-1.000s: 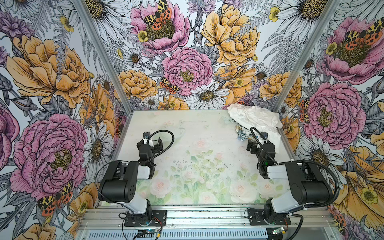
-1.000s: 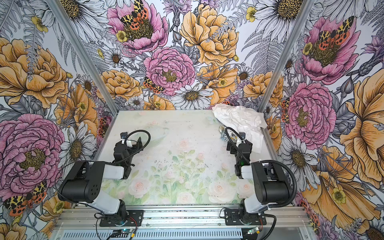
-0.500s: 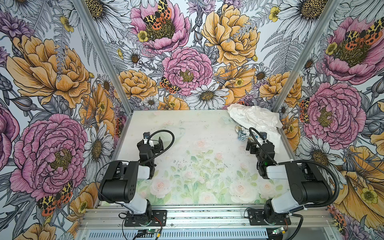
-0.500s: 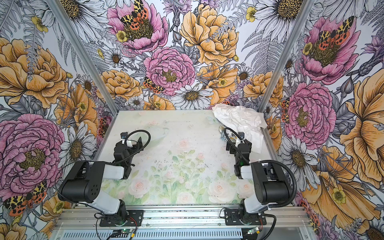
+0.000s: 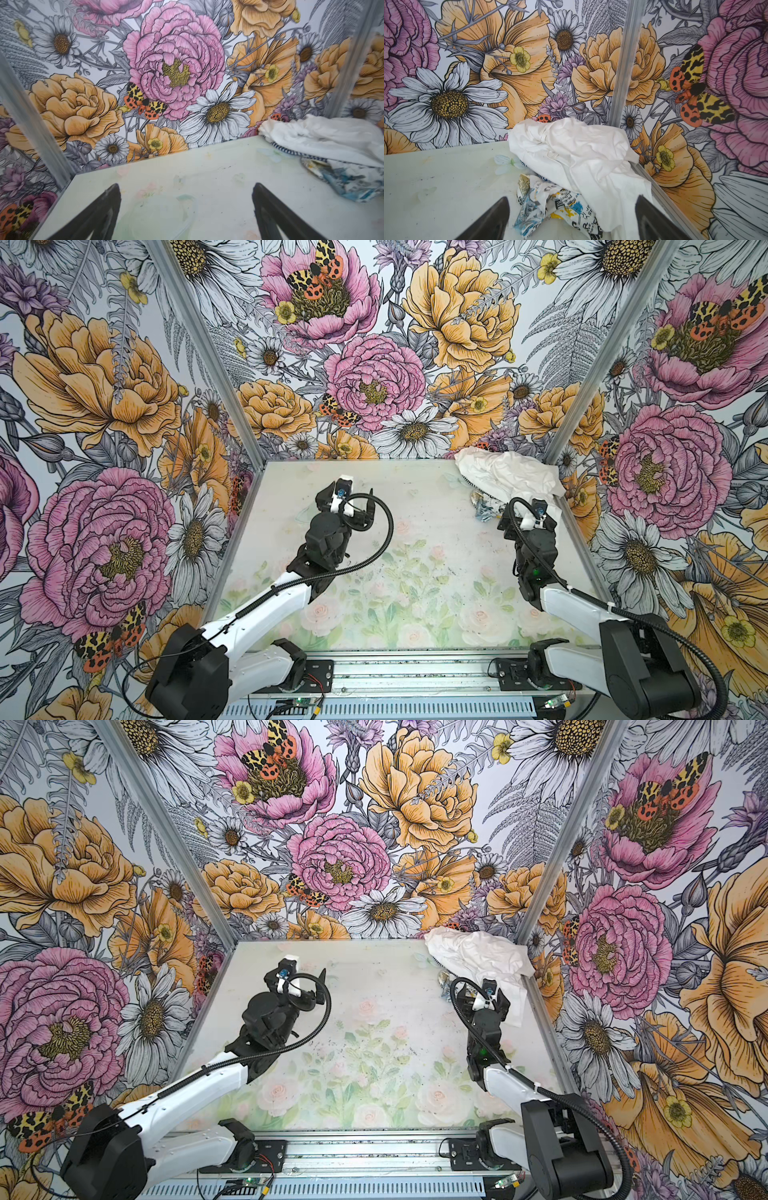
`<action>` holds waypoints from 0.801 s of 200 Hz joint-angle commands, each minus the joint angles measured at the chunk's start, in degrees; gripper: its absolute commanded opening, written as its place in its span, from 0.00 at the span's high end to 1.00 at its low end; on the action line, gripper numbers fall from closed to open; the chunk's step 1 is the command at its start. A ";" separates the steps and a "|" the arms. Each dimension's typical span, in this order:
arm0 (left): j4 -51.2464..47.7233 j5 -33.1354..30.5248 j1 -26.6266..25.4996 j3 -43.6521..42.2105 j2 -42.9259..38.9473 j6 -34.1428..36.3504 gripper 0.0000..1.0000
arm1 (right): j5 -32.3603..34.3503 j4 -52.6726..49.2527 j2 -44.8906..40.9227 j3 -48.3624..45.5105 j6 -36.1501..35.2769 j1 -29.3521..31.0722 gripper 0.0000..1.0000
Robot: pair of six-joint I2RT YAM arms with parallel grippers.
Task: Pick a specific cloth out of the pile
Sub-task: 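Grasp the printed cloth in the pile with the right gripper while the left arm advances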
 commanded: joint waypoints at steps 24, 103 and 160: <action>-46.99 14.27 -11.62 25.51 6.82 3.36 0.01 | -3.86 -21.74 2.68 11.57 7.53 -0.37 0.05; -27.10 17.84 -13.50 12.95 6.42 16.06 0.01 | -12.13 -51.74 28.35 40.22 12.01 -1.68 0.12; -26.35 23.33 -7.35 15.43 5.06 3.34 0.01 | -11.91 -61.26 38.03 50.39 17.09 -2.16 0.24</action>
